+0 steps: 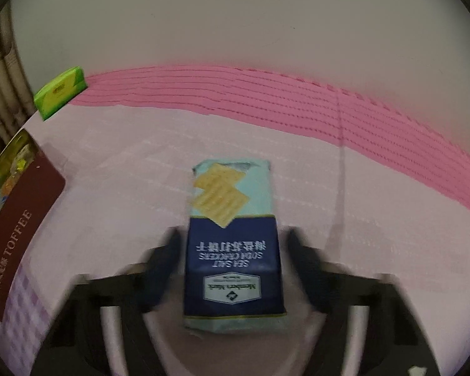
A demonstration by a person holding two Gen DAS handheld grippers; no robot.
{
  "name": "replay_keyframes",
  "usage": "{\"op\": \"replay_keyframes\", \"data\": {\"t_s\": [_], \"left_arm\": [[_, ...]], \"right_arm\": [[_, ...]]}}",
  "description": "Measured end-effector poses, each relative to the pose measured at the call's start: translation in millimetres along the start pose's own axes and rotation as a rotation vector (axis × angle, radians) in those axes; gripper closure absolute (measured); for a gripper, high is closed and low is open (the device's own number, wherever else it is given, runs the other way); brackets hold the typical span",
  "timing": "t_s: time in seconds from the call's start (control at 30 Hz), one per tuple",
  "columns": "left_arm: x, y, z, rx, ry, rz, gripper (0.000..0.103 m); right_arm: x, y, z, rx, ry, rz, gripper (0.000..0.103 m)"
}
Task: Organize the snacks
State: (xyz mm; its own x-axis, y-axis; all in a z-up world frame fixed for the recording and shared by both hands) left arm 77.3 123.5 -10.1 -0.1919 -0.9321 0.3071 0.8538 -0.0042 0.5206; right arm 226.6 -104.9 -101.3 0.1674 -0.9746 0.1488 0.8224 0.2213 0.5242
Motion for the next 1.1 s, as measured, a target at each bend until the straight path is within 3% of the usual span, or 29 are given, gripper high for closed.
{"op": "replay_keyframes", "data": {"t_s": [0.1,0.23,0.37,0.53,0.9,1.1], "left_arm": [[-10.7,1.9,3.7,0.008,0.013,0.026,0.067],[-29.8,7.6,14.1,0.044,0.037,0.052,0.067],[-44.8,10.5,19.0,0.068,0.061,0.058,0.067],[-61.7,4.4,11.4,0.05,0.066,0.077,0.067],[-75.9,-13.1,-27.1,-0.05,0.046,0.085,0.066],[-80.9,-13.8,-33.7,-0.058,0.052,0.077,0.066]], "right_arm": [[1.1,-13.8,11.6,-0.003,0.033,0.001,0.057],[10.6,-45.8,41.2,0.036,0.055,-0.095,0.057],[35.2,-78.1,68.0,0.066,0.018,-0.205,0.057],[56.1,-103.1,71.3,0.05,-0.032,-0.271,0.057],[55.2,-105.9,70.7,0.049,-0.102,-0.231,0.056],[53.3,-103.7,69.8,0.048,-0.107,-0.226,0.055]]}}
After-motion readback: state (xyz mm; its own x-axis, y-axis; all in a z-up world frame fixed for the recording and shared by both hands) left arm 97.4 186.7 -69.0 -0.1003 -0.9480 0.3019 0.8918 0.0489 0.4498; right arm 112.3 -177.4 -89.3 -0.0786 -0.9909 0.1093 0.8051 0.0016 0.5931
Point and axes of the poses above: each gripper's, at about its wrist camera, not at the fingertips, and z roughly against the way its jaws point, x to its right, y to its top, the point moved 9 cm from there along -z, roughly the way its jaws point, and after that the axes turned 8 degrees about -y, right-handed, at the moved point
